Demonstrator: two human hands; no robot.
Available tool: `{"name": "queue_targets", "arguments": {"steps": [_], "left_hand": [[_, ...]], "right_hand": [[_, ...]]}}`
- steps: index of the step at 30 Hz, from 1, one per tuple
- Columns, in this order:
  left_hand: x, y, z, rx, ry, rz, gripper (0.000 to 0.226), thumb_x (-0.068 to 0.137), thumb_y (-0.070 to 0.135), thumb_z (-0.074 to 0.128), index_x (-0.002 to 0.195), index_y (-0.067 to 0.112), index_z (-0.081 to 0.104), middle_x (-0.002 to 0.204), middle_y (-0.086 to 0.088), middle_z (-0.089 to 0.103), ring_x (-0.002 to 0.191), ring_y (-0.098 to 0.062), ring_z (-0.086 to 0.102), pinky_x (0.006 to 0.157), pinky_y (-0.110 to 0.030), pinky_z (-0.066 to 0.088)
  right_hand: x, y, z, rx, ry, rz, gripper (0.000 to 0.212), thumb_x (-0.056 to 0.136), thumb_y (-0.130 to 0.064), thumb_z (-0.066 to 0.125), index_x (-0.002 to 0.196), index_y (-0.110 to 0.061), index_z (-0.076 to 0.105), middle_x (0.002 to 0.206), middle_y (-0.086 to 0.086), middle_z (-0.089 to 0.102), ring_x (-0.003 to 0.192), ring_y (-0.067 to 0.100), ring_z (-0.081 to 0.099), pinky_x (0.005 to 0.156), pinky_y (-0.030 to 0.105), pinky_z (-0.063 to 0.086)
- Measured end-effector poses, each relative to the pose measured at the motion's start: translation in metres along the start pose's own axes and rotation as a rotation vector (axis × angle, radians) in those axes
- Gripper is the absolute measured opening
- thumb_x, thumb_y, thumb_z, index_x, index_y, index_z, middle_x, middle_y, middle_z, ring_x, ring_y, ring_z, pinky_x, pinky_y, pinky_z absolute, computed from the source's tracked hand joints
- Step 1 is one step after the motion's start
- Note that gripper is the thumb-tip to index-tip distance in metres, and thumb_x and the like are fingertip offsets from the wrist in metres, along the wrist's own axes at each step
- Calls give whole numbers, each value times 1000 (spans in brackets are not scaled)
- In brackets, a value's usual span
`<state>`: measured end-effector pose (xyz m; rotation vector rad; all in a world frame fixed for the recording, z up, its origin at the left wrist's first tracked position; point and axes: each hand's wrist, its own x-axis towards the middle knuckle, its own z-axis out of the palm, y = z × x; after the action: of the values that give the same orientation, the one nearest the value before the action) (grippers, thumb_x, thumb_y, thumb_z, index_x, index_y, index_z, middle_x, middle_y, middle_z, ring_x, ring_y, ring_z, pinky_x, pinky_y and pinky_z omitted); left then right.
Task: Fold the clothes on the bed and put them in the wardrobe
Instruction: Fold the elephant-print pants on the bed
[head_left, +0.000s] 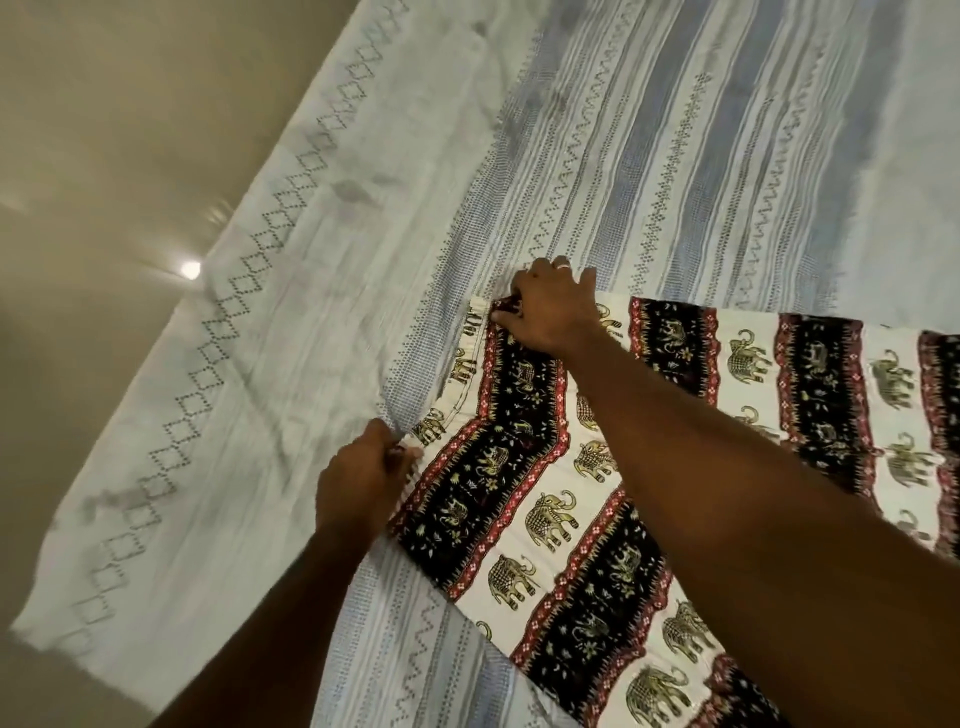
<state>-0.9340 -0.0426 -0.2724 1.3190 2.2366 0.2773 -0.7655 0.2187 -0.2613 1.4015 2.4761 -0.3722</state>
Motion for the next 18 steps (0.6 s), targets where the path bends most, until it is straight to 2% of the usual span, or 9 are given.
{"name": "queue_targets", "arguments": {"steps": [2, 3, 5, 6, 7, 9, 12, 16, 18], "left_hand": [[1, 9, 2, 62, 99, 99, 31, 91, 43, 68, 104, 16, 60, 91, 1, 61, 72, -14, 53, 60, -26, 40], [4, 18, 2, 19, 106, 152, 27, 93, 41, 67, 106, 17, 63, 94, 1, 61, 76, -14, 54, 63, -27, 43], [12, 35, 3, -206, -58, 238, 16, 99, 30, 60, 107, 17, 68, 92, 3, 67, 71, -12, 61, 63, -23, 47], [17, 44, 5, -303, -180, 224, 15, 101, 25, 57, 104, 16, 69, 87, 2, 69, 66, -12, 63, 60, -21, 48], [23, 49, 6, -381, -272, 178, 16, 103, 22, 55, 99, 15, 69, 82, -1, 70, 63, -12, 65, 59, -22, 49], [34, 53, 6, -561, -354, -15, 26, 106, 23, 49, 94, 13, 69, 83, -8, 72, 65, -15, 67, 61, -25, 50], [43, 53, 2, -804, -484, -285, 49, 110, 39, 31, 106, 6, 67, 98, -16, 74, 79, -23, 68, 59, -27, 46], [39, 52, -10, -951, -612, -399, 87, 99, 69, 8, 122, 8, 65, 114, -11, 73, 107, -26, 68, 88, -39, 45], [37, 48, -17, -1059, -642, -481, 98, 92, 79, 8, 125, 6, 64, 118, -14, 72, 113, -28, 66, 95, -42, 47]], "right_hand": [[-4, 16, 0, -1, 5, 26, 78, 87, -78, 45, 137, -19, 52, 143, 14, 49, 140, 36, 36, 115, 65, 15], [-5, 24, -1, 11, 8, 26, 76, 86, -79, 45, 132, -20, 55, 137, 14, 53, 137, 34, 39, 115, 64, 15], [-5, 37, -2, 34, 19, -45, 60, 88, -73, 50, 115, -21, 63, 113, 9, 62, 124, 29, 50, 113, 59, 20], [-5, 43, -3, 72, 18, -92, 52, 90, -69, 53, 107, -21, 65, 101, 6, 64, 114, 27, 56, 110, 55, 27], [-6, 48, -4, 130, 7, -132, 46, 91, -64, 54, 103, -21, 65, 92, 4, 66, 103, 27, 62, 102, 48, 38], [-13, 52, -7, 250, -16, -190, 37, 94, -54, 57, 100, -18, 66, 82, 6, 68, 81, 29, 66, 81, 40, 52], [-33, 40, -19, 307, 54, -259, 29, 99, -43, 58, 107, -17, 67, 76, 5, 69, 66, 21, 64, 70, 37, 55], [-98, -1, -18, 340, 112, -209, 27, 105, -37, 51, 119, -19, 65, 76, 0, 69, 55, 12, 61, 62, 28, 54], [-133, -32, -3, 284, 167, -187, 27, 107, -35, 47, 120, -19, 64, 73, -2, 67, 50, 13, 59, 51, 29, 55]]}}
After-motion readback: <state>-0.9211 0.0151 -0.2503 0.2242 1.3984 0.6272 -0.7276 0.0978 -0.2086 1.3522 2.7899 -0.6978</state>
